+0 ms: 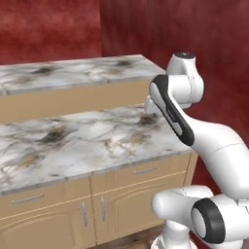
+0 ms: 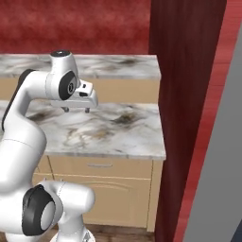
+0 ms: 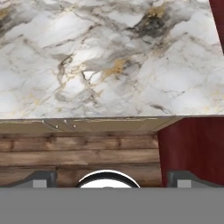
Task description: Take a straw from the drawer in front and place it inside the glass cup on the dining counter.
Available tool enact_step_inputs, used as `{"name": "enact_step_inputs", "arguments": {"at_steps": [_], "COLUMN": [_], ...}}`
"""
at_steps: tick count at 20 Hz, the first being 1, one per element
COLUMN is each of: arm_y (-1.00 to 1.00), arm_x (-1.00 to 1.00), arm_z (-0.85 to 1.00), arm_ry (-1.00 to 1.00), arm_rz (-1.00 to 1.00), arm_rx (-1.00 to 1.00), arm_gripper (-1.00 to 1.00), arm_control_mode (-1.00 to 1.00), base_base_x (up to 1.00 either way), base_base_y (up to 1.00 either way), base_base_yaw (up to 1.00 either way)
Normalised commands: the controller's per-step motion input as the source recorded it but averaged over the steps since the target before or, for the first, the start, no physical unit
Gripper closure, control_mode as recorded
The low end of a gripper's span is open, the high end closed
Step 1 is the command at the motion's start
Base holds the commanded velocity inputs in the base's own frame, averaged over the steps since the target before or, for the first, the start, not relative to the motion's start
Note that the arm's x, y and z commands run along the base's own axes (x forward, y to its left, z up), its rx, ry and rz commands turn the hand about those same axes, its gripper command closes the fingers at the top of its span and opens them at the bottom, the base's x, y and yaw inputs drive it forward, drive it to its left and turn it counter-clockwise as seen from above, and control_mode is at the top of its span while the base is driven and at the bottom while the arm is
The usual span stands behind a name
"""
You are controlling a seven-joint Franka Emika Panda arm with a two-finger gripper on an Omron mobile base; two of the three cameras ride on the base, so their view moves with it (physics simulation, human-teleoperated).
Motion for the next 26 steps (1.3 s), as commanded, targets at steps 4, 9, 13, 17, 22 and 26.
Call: {"name": "enact_step_inputs", "arguments": {"at_steps": [4, 9, 13, 17, 22, 26], "arm_y": [0.00, 0.00, 0.00, 0.00, 0.00, 0.00], "arm_x": [0.00, 0.00, 0.00, 0.00, 0.00, 0.00], "arm_z": [0.00, 0.00, 0.00, 0.00, 0.00, 0.00], "arm_ry": [0.00, 0.00, 0.00, 0.00, 0.00, 0.00], "arm_rz": [0.00, 0.00, 0.00, 0.00, 0.00, 0.00], "arm_rx": [0.00, 0.00, 0.00, 0.00, 0.00, 0.00], "arm_gripper": [-1.00, -1.00, -1.00, -1.00, -1.00, -1.00], "arm_control_mode": [1.00, 1.00, 1.00, 1.00, 1.00, 1.00], "base_base_x": [-0.06, -0.12, -0.13, -0.14, -0.19, -0.17], "base_base_y": [0.42, 0.40, 0.44, 0.42, 0.39, 0.36], "base_base_yaw": [-0.29, -0.30, -0.32, -0.33, -0.31, -0.30]}}
